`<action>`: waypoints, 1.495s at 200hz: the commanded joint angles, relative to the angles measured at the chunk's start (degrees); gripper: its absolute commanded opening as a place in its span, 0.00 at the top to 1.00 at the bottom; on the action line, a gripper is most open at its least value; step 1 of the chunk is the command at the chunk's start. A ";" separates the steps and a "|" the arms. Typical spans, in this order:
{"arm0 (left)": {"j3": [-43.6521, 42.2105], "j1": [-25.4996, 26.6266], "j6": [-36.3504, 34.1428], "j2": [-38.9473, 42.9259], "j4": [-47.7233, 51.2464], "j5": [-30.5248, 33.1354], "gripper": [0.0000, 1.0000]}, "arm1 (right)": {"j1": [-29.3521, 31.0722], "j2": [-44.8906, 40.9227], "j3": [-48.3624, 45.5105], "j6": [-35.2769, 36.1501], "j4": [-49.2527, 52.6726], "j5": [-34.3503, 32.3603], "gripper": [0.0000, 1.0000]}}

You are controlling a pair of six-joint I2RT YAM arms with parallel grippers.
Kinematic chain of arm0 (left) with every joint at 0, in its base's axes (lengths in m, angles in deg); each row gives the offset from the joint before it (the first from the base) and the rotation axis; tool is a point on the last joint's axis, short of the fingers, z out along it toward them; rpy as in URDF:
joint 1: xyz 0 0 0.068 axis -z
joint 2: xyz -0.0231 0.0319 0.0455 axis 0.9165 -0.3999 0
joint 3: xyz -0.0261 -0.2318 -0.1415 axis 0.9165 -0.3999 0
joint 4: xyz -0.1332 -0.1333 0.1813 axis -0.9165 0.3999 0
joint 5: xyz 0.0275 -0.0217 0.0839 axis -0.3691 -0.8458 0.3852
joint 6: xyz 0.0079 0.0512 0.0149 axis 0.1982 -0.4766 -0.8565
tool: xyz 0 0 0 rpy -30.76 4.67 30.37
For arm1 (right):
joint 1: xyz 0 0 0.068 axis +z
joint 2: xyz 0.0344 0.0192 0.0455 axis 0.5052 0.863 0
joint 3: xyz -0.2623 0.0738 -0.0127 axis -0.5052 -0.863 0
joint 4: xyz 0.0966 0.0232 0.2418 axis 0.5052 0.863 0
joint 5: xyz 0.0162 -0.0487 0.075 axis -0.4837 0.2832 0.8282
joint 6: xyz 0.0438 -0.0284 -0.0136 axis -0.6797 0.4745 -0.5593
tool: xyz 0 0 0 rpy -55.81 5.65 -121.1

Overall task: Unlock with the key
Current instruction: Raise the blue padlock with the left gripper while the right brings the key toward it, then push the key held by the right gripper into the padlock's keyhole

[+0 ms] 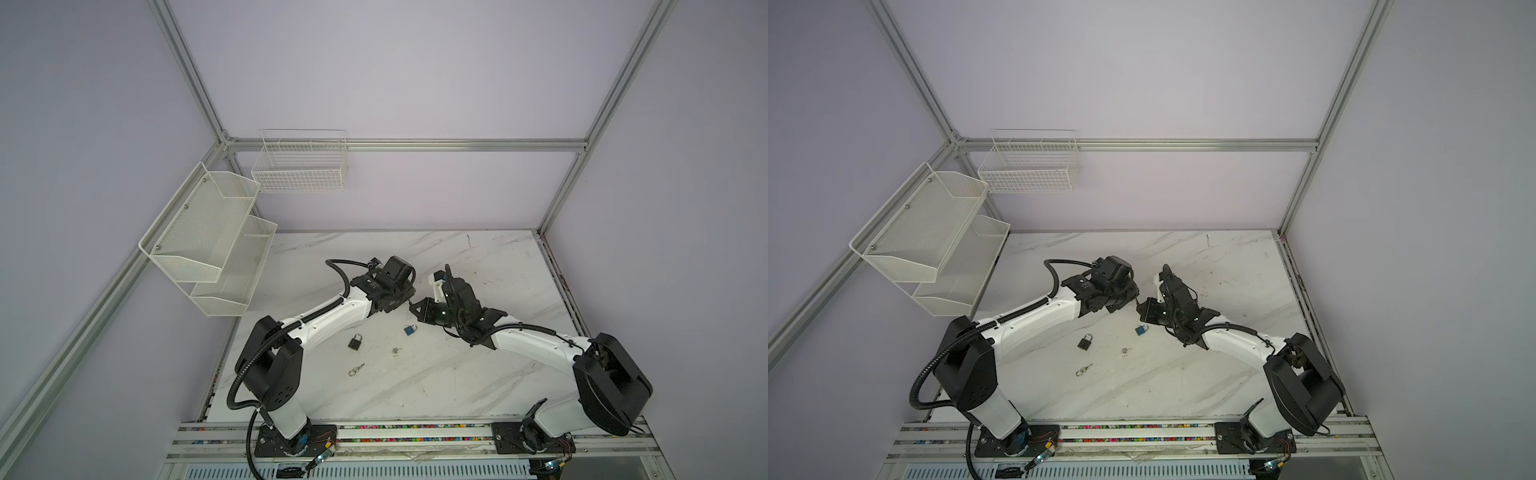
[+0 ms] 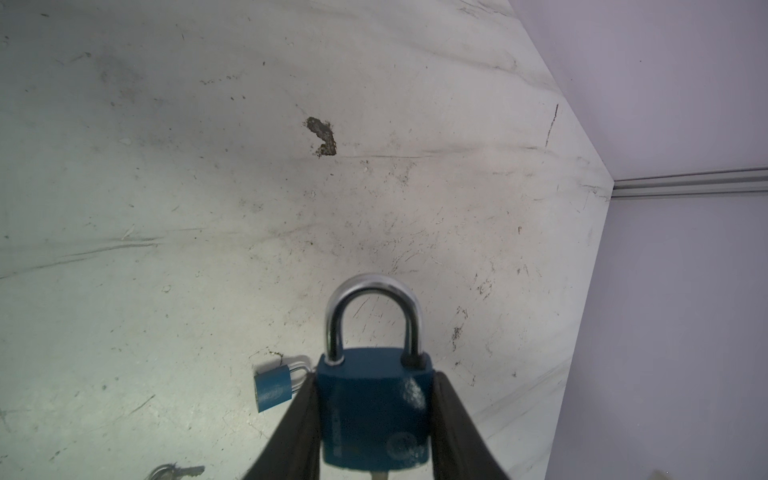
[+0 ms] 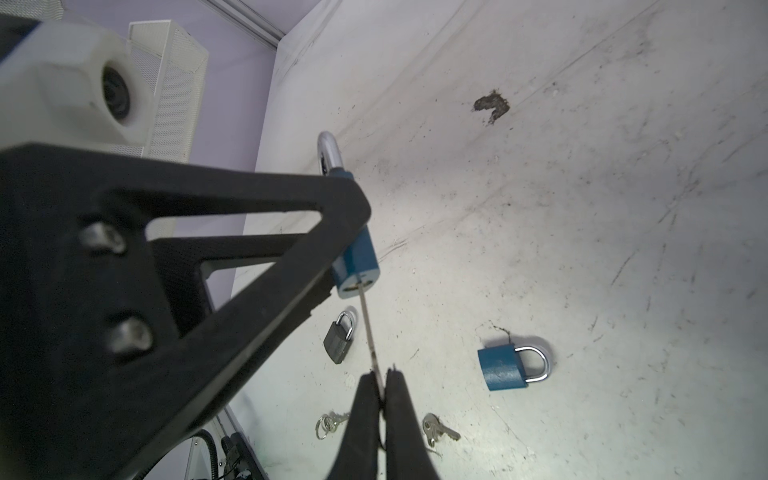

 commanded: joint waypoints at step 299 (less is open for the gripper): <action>-7.21 -1.83 20.46 9.98 -5.84 -2.20 0.91 | 10.56 -4.87 3.31 4.40 2.44 -27.83 1.00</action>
